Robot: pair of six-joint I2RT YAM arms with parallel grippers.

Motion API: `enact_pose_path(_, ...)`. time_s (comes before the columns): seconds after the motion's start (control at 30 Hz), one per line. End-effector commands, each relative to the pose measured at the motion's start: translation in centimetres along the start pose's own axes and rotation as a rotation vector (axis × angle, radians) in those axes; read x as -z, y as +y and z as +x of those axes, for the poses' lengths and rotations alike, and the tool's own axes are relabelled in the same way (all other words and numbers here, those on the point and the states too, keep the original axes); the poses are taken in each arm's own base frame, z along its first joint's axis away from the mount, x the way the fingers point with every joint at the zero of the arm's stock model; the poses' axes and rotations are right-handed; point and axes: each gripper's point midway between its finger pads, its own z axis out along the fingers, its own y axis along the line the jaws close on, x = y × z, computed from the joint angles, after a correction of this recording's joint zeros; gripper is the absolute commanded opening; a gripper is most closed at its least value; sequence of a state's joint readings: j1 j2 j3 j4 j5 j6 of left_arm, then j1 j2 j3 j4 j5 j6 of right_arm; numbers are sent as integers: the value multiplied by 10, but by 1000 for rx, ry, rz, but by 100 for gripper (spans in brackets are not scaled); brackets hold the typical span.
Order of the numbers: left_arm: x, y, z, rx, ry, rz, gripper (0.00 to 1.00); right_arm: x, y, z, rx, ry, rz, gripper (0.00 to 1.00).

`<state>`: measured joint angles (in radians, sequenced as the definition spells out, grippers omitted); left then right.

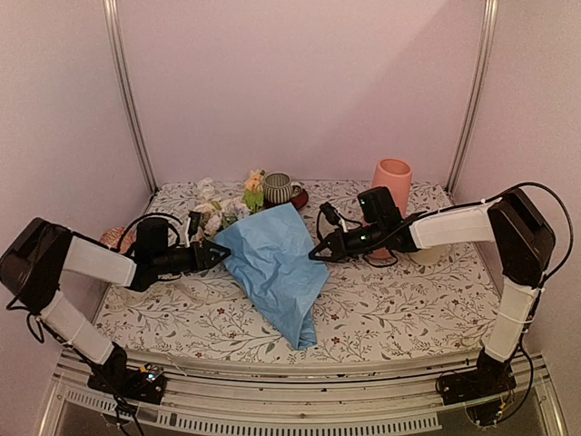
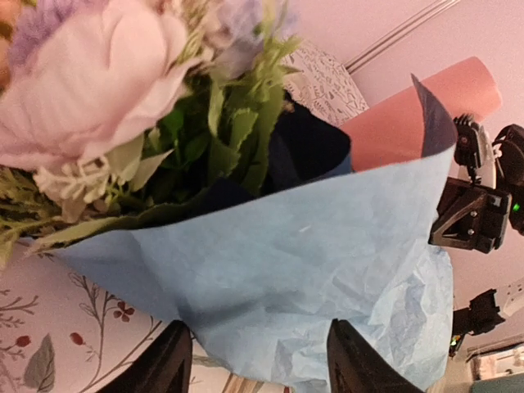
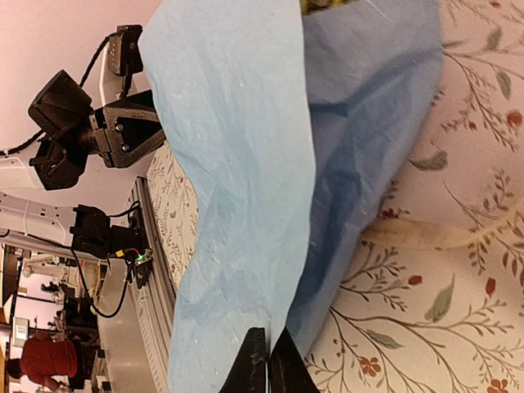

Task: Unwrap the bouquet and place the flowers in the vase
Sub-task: Unfold the folded wrapping paper from the folded wrapping paper.

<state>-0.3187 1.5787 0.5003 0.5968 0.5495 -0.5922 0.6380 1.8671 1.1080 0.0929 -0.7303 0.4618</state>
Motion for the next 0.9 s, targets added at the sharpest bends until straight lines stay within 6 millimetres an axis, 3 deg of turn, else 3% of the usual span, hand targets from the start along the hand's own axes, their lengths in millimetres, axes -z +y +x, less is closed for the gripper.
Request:
enact_pose_path(0.0, 26, -5, 1, -43, -10, -82, 62, 1, 53, -16, 149, -20, -55, 5)
enact_pose_path(0.1, 54, -21, -14, -93, -68, -117, 66, -3, 80, -14, 206, -14, -99, 5)
enact_pose_path(0.23, 93, -42, -40, -151, -167, -181, 69, -8, 131, -17, 309, -27, -195, 5)
enact_pose_path(0.4, 139, -68, -69, -206, -278, -237, 71, -25, 190, -1, 428, -2, -325, 6)
enact_pose_path(0.57, 160, -90, -84, -245, -306, -239, 71, -54, 241, 31, 526, 76, -429, 7)
enact_pose_path(0.67, 161, -97, -85, -263, -282, -228, 71, -68, 253, 47, 584, 127, -415, 9)
enact_pose_path(0.73, 161, -101, -85, -274, -267, -215, 72, -71, 258, 50, 639, 128, -393, 16)
enact_pose_path(0.87, 168, -109, -93, -303, -277, -221, 72, -65, 254, 40, 683, 88, -315, 51)
